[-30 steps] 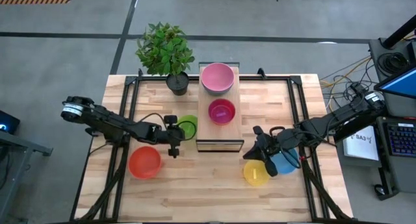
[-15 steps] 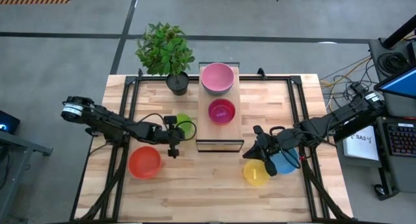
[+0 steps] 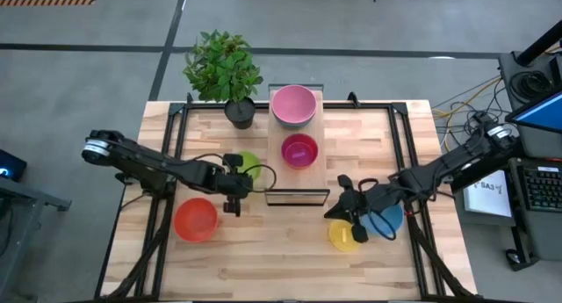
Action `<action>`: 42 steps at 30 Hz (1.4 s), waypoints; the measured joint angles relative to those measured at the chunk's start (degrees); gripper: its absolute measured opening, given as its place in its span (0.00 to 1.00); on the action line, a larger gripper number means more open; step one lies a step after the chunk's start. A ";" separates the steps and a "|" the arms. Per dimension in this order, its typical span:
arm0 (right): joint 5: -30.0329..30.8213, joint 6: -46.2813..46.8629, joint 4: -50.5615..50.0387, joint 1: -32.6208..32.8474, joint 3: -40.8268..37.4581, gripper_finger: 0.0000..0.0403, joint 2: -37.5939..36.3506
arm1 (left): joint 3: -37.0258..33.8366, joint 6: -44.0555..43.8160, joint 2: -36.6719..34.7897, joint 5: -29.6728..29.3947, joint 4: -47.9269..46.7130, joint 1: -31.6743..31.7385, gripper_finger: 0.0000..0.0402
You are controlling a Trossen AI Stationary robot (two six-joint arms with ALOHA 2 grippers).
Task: Place and stack bowls onto a shelf
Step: Stack the green transparent bowl into the purple transparent bowl on the shelf
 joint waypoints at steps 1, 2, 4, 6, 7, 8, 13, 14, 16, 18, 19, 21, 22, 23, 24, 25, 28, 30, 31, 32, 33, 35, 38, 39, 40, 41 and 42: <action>-0.20 -0.78 0.87 0.02 0.00 0.02 0.54 | 1.81 0.23 -0.17 -0.01 -2.17 -0.20 0.00; -0.38 -1.77 1.43 0.13 0.00 0.02 1.00 | 3.64 0.46 -0.39 0.00 -4.11 -0.28 0.00; -0.53 -3.34 2.26 0.25 0.00 0.02 1.54 | 7.37 0.92 -0.86 -0.01 -7.70 -0.47 0.00; -0.71 -5.03 2.88 0.38 0.00 0.02 1.77 | 10.88 1.17 -1.44 -0.01 -11.37 -0.47 0.00; -0.73 -5.67 2.99 0.38 0.00 0.02 1.70 | 12.59 1.20 -1.69 -0.06 -12.83 -0.47 0.00; -1.22 -5.99 2.97 0.38 0.00 0.02 1.51 | 14.33 1.22 -1.84 -0.09 -14.20 -0.47 0.00; -1.77 -7.72 3.00 0.38 0.00 0.02 -0.03 | 22.57 2.21 -2.32 -0.17 -17.37 -0.45 0.00; -1.75 -7.84 3.06 0.38 0.00 0.02 -0.10 | 23.89 3.07 -2.32 -0.14 -17.48 -0.45 0.00; -1.77 -8.17 2.98 0.38 0.00 0.02 -0.11 | 25.99 5.00 -2.30 -0.16 -16.66 -0.45 0.00; -1.79 -8.17 2.92 0.38 0.00 0.02 -0.01 | 27.77 7.54 -2.09 -0.17 -14.82 -0.45 0.00; -1.81 -8.19 2.78 0.38 0.00 0.02 0.00 | 28.38 8.82 -2.08 -0.17 -13.58 -0.45 0.00; -1.85 -8.21 2.57 0.38 0.00 0.02 0.00 | 29.01 11.65 -2.08 -0.13 -9.84 -0.45 0.00; -1.95 -8.22 2.57 0.38 0.00 0.02 0.00 | 29.06 13.16 -2.08 -0.13 -7.55 -0.45 0.00; -1.97 -8.24 2.57 0.38 0.00 0.02 0.00 | 29.03 14.78 -2.08 -0.10 -5.54 -0.45 0.00; -1.97 -8.28 2.59 0.38 0.00 0.02 -0.01 | 28.91 16.28 -2.05 -0.08 -3.77 -0.44 0.00; -1.97 -8.30 2.57 0.38 0.00 0.02 -0.03 | 28.84 17.50 -1.94 -0.08 -1.97 -0.42 0.00; -1.97 -8.30 2.57 0.38 0.00 0.02 -0.03 | 28.46 20.68 -0.46 0.02 5.02 -0.04 0.00; -1.97 -8.30 2.57 0.38 0.00 0.02 -0.05 | 28.21 22.49 1.25 1.41 7.21 0.50 0.00; -1.99 -8.30 2.57 0.38 0.00 0.02 -0.05 | 28.21 23.27 2.33 1.94 8.47 0.72 0.00; -2.22 -8.30 2.57 0.38 0.00 0.02 -0.05 | 28.21 24.09 3.29 2.38 9.35 0.99 0.00; -2.28 -8.28 2.57 0.38 0.00 0.02 -0.05 | 28.26 24.64 4.33 2.48 9.62 1.25 0.00; -2.38 -8.13 2.58 0.38 0.00 0.02 -0.05 | 29.04 25.77 6.48 2.48 9.91 1.93 0.00; -2.38 -8.13 2.57 0.38 0.00 0.02 -0.07 | 30.31 26.91 9.10 2.45 9.69 3.33 0.00; -2.39 -8.12 2.57 0.38 0.00 0.02 -0.07 | 30.81 27.19 9.79 2.46 9.80 3.84 0.00; -2.41 -8.10 2.55 0.38 0.00 0.02 -0.07 | 31.30 27.52 10.47 2.46 9.71 4.29 0.00; -2.42 -8.10 2.57 0.38 0.00 0.02 -0.07 | 31.74 27.70 10.92 2.47 9.62 4.78 0.00; -2.72 -8.12 2.57 0.38 0.00 0.02 -0.07 | 32.18 27.82 11.35 2.47 9.56 5.22 0.00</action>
